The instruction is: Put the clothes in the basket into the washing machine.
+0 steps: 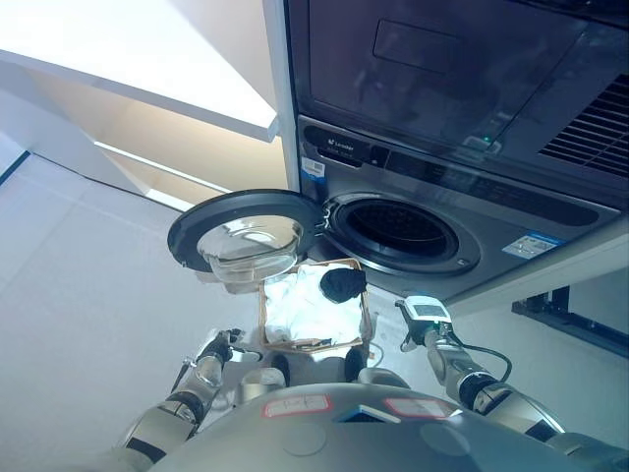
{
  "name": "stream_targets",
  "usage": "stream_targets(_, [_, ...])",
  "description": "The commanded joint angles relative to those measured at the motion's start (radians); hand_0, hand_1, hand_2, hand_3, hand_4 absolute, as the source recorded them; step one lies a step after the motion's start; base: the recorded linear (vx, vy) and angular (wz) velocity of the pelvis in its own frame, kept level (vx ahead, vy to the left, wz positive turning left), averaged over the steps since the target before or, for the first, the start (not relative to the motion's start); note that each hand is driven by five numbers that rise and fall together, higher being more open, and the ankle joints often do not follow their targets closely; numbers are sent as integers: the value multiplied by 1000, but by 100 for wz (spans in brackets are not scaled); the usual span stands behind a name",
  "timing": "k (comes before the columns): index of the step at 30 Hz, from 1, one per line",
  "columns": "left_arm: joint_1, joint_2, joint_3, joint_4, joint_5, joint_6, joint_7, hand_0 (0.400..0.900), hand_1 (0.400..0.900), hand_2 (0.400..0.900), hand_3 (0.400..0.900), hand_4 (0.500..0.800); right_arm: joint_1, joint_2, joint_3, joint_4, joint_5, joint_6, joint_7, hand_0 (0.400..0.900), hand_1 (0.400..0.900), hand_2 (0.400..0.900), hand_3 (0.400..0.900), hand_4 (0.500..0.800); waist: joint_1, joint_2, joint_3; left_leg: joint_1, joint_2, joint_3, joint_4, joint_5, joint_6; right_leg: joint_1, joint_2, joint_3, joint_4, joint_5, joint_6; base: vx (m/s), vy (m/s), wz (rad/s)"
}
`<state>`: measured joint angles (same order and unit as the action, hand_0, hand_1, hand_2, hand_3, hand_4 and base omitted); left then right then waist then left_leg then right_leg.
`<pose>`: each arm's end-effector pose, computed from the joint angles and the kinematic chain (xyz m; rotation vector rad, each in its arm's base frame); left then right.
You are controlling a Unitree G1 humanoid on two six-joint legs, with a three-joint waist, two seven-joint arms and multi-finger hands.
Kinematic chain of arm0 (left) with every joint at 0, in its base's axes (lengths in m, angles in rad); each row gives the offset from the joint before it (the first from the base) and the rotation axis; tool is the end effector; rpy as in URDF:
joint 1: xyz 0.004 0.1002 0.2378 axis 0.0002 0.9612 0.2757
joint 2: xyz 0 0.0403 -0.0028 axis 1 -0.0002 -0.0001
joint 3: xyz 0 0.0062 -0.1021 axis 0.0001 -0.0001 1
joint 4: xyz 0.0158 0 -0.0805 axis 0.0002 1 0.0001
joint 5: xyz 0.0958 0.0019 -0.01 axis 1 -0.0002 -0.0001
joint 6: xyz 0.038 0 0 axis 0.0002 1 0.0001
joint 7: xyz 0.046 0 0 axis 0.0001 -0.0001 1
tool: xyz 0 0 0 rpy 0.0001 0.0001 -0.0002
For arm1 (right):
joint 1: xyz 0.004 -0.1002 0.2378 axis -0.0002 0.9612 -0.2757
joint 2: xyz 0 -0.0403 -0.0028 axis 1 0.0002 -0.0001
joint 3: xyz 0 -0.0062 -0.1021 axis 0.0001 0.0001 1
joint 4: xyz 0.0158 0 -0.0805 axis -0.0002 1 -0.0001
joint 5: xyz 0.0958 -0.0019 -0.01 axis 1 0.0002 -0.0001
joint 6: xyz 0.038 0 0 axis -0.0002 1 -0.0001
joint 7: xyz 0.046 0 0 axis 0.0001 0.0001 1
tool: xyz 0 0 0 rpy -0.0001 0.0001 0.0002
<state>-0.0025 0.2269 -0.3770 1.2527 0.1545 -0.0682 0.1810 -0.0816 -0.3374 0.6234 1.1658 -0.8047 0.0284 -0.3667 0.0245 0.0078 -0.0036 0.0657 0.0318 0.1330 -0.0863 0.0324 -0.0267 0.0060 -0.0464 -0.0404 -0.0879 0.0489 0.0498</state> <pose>0.0663 0.2043 -0.1149 0.6535 1.1376 -0.1476 0.0976 -0.2211 -0.1031 -1.5160 0.7158 0.5331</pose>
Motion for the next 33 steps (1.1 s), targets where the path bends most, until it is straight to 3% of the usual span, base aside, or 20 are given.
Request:
stream_targets(1, [-103,5,2,59,-37,-5,56,900,900,900,900,800,-127,-62,7,-47,10,24,-63,900,900,900,900,800,-14,-22,54,-81,-39,-92,-1,-29,10,-70,-12,-76,31,19,35,-132,0,10])
stream_targets(8, [-201,19,-26,28,-131,-7,132,900,900,900,900,800,-276,-161,27,-214,41,30,-103,900,900,900,900,800,-16,-26,178,-300,-36,-98,75,10,16,-299,-12,-84,154,21,12,-176,-4,10])
stream_targets(12, [-274,33,-38,11,-170,-10,174,900,900,900,900,800,-379,-213,57,-264,72,27,-132,900,900,900,900,800,-18,-36,235,-506,-45,-105,254,-16,14,-463,-28,-97,256,9,-1,-160,-19,16])
stream_targets(17, [-331,45,-48,-9,-191,-4,203,900,900,900,900,800,-470,-252,75,-346,97,34,-149,900,900,900,900,800,-24,-36,249,-694,-35,-115,386,-42,9,-637,-51,-115,387,-28,-7,-74,-4,21])
stream_targets(33, [-425,74,-76,-32,-198,8,248,900,900,900,900,800,-687,-232,140,-214,190,54,-212,900,900,900,900,800,12,-49,289,-971,-45,-164,636,-149,7,-886,-88,-147,677,-156,-18,-7,3,16])
